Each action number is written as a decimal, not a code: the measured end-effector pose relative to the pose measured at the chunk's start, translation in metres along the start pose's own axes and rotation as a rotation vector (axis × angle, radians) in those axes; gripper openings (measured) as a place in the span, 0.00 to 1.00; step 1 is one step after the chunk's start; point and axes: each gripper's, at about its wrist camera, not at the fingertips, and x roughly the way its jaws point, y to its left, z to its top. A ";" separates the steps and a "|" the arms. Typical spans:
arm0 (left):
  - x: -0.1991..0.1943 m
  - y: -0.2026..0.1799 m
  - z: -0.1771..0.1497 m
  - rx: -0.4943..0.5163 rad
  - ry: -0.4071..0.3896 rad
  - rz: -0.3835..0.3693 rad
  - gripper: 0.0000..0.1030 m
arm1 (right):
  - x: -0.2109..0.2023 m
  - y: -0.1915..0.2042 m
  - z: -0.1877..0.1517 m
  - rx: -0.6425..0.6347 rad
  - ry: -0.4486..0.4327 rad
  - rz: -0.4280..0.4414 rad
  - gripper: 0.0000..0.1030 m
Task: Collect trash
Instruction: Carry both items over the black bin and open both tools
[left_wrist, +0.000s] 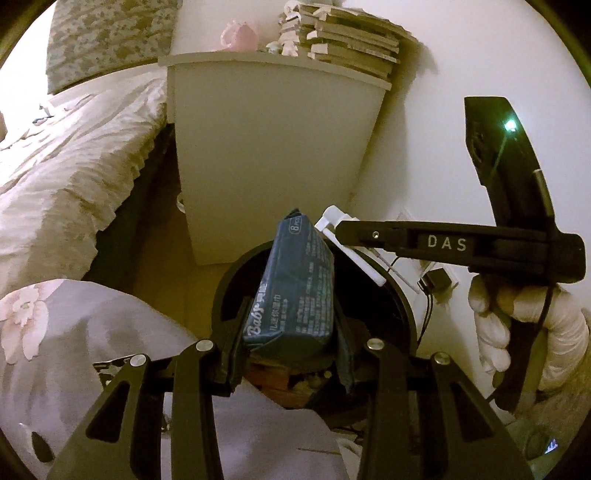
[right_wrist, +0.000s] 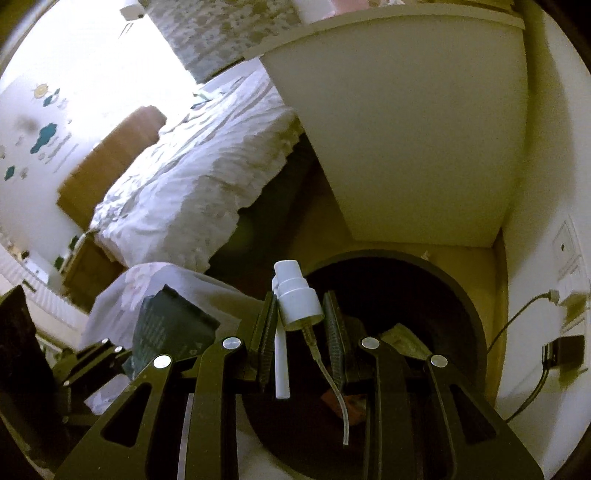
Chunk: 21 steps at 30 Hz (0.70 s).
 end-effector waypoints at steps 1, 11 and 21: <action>0.001 -0.001 0.000 0.000 0.003 -0.001 0.38 | 0.001 -0.001 -0.001 0.003 0.000 -0.002 0.26; 0.015 -0.009 0.003 0.013 0.031 -0.016 0.38 | 0.002 -0.013 -0.004 0.034 0.002 -0.025 0.26; 0.030 -0.023 0.006 0.036 0.052 -0.036 0.38 | 0.002 -0.028 -0.010 0.062 0.006 -0.059 0.26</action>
